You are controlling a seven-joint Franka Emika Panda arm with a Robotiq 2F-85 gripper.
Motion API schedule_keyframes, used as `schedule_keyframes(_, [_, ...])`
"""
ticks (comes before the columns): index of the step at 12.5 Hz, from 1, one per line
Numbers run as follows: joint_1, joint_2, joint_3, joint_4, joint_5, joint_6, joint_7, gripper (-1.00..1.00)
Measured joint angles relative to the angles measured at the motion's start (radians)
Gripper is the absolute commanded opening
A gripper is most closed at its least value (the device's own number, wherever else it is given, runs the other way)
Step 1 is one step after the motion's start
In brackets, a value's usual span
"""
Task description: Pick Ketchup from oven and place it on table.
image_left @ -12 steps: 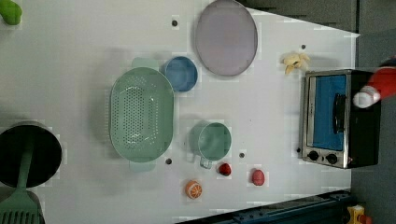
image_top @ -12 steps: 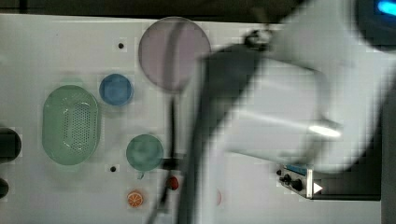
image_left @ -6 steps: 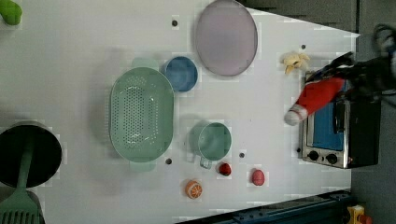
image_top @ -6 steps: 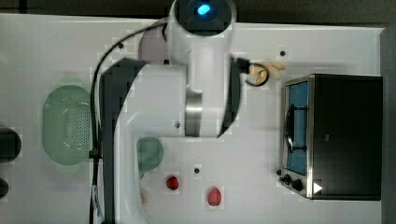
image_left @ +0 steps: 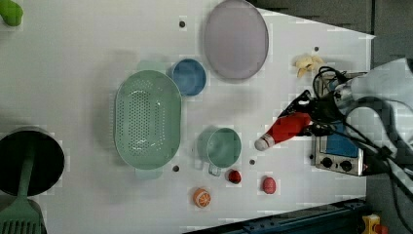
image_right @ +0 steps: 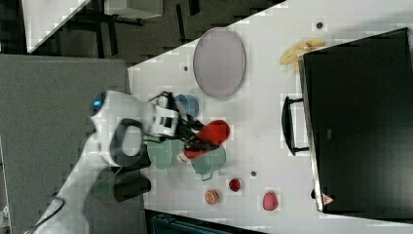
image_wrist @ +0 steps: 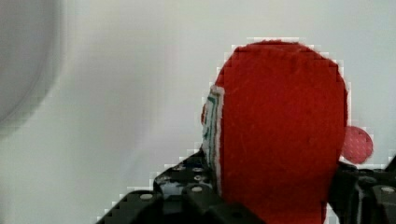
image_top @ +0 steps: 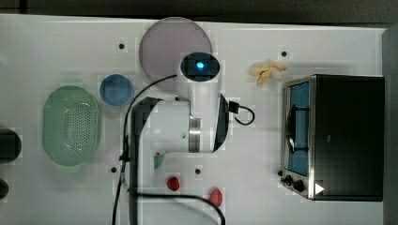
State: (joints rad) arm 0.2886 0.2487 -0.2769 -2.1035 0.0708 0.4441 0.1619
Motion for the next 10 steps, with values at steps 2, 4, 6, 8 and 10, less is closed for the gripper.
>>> schedule_keyframes(2, [-0.016, 0.030, -0.009, -0.084, 0.013, 0.165, 0.003, 0.24])
schedule_keyframes(4, [-0.024, 0.043, -0.014, -0.143, 0.014, 0.252, 0.005, 0.24])
schedule_keyframes(6, [-0.030, 0.091, -0.013, -0.145, 0.010, 0.343, 0.008, 0.49])
schedule_keyframes(8, [-0.039, 0.159, -0.004, -0.129, 0.012, 0.400, 0.012, 1.00])
schedule_keyframes(10, [-0.039, 0.179, -0.005, -0.156, 0.002, 0.421, 0.013, 1.00])
